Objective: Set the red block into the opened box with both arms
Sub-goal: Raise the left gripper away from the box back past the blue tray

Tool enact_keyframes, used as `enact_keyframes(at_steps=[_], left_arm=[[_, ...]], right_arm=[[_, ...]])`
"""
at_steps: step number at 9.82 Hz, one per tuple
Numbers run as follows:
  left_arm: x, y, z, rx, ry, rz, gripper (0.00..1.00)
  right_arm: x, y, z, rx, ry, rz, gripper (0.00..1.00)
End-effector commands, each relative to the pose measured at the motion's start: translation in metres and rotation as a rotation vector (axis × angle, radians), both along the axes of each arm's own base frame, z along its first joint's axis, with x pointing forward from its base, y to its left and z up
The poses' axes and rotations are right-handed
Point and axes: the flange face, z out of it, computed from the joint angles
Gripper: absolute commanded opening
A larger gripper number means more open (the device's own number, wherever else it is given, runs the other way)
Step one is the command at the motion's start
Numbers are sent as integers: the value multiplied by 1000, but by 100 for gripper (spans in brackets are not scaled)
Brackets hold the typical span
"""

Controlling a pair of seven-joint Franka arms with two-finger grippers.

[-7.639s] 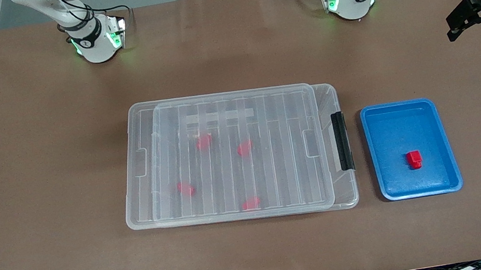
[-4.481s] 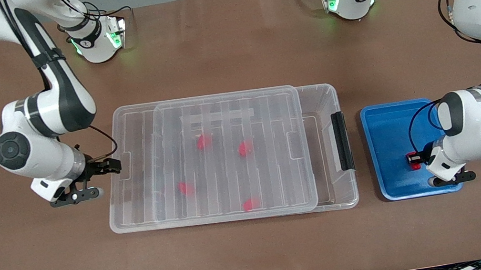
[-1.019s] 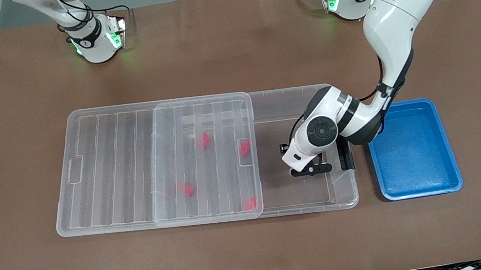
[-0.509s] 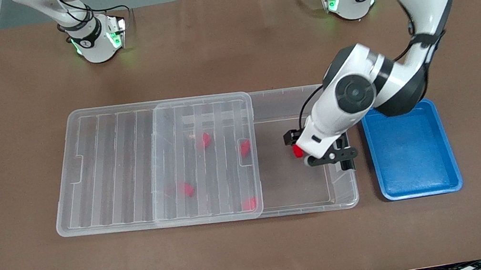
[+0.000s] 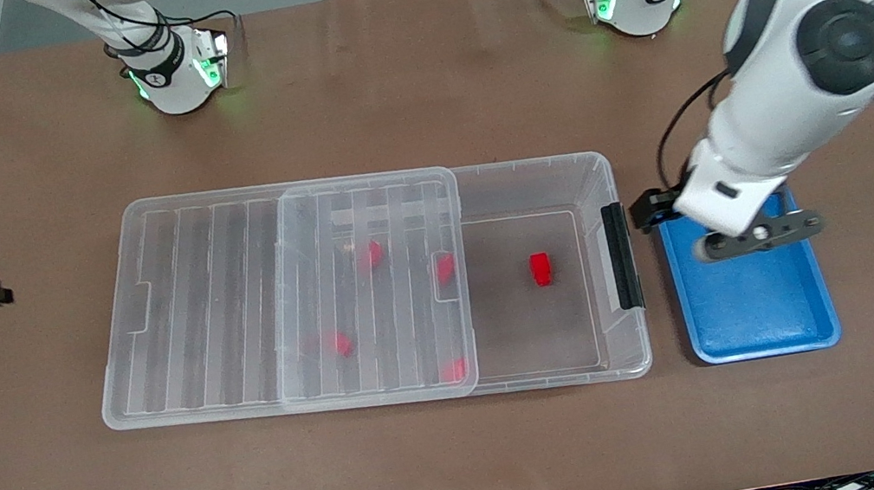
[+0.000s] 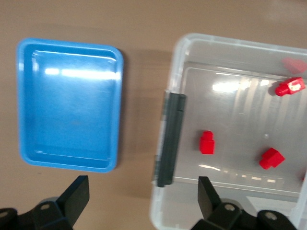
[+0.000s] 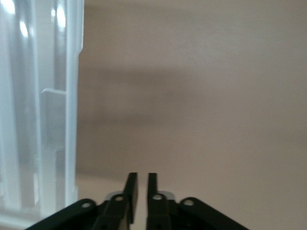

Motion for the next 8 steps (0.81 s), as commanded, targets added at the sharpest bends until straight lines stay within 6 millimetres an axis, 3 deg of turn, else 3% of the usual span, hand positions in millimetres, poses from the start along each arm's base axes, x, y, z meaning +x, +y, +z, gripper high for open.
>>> enact_keyframes(at_steps=[1, 2, 4, 5, 6, 8], left_arm=[[-3, 53, 21, 34, 4, -41, 100], [-11, 68, 43, 58, -21, -56, 100], [-22, 76, 72, 84, -67, -79, 100], [-27, 85, 82, 96, -78, -77, 100], [-32, 110, 92, 133, -74, -99, 100], [-50, 130, 103, 99, -61, -102, 100]], right_arm=[[-19, 36, -48, 64, -27, 38, 0], [-22, 44, -60, 61, -33, 46, 0], [-27, 52, -72, 86, -24, 40, 0], [-26, 60, -72, 92, -25, 50, 0], [-24, 74, -72, 116, -27, 54, 0], [-23, 90, -71, 137, -27, 64, 0]])
